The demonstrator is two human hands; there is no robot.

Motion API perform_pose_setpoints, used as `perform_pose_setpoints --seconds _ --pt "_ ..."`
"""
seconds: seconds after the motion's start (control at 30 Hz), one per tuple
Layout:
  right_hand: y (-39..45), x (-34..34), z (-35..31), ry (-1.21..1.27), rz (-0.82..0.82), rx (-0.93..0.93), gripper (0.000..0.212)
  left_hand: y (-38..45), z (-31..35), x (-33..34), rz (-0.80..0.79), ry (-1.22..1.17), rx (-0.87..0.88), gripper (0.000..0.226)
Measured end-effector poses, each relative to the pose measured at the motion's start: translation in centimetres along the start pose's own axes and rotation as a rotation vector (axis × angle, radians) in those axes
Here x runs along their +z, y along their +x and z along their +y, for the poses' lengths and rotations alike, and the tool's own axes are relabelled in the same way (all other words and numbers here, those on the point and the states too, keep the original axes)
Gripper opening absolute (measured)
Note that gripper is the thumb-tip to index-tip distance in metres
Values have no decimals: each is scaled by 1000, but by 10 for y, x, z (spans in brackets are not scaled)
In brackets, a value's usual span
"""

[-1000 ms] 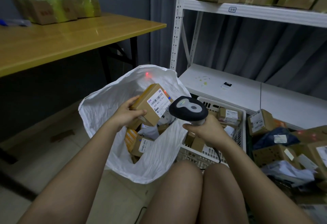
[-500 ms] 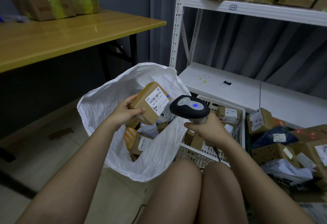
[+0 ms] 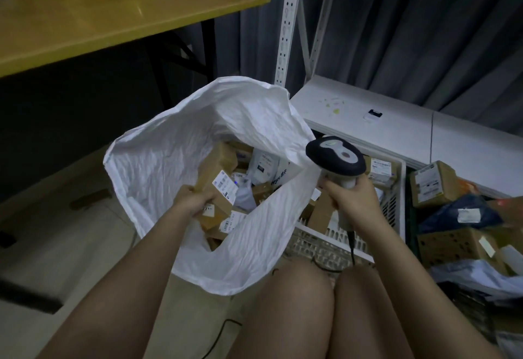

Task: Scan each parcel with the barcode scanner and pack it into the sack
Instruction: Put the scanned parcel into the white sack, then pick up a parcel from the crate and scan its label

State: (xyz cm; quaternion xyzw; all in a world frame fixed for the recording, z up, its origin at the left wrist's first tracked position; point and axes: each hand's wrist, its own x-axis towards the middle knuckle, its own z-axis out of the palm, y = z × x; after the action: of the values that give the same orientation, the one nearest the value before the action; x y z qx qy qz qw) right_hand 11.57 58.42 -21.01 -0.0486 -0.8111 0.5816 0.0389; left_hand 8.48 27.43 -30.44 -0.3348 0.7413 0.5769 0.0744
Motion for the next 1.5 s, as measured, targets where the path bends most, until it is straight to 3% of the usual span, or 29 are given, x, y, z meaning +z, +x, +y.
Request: perform_pose_setpoints --seconds 0.1,0.23,0.3,0.37,0.47,0.63,0.87,0.97,1.13,1.2,1.33,1.43,1.5 --pt "13 -4 11 25 38 22 15 27 11 21 46 6 79 64" --pt "28 -15 20 46 85 54 20 60 41 48 -99 -39 326 68" --pt "33 -23 24 56 94 68 24 74 42 62 -98 5 322 73" --pt "37 -30 32 46 96 87 25 71 44 73 -81 4 303 60" --pt "42 -39 46 22 131 118 28 46 51 84 -33 -68 376 35" --pt "45 -53 63 16 133 196 28 -28 70 97 -16 -161 632 19" --pt "33 -88 86 74 153 321 26 -114 92 164 -320 22 957 14" --pt "29 -99 97 122 201 386 23 -121 90 217 -431 95 895 13" --pt "39 -105 134 216 291 443 11 -86 66 306 -548 315 506 44" --pt "52 -104 149 259 301 432 12 -59 52 333 -522 382 411 50" --pt "99 -95 183 328 289 447 16 6 23 368 -387 340 244 22" --pt "147 -84 212 328 298 486 16 78 -7 402 -291 385 243 61" --pt "177 -76 235 325 311 513 19 102 -11 419 -219 495 261 64"
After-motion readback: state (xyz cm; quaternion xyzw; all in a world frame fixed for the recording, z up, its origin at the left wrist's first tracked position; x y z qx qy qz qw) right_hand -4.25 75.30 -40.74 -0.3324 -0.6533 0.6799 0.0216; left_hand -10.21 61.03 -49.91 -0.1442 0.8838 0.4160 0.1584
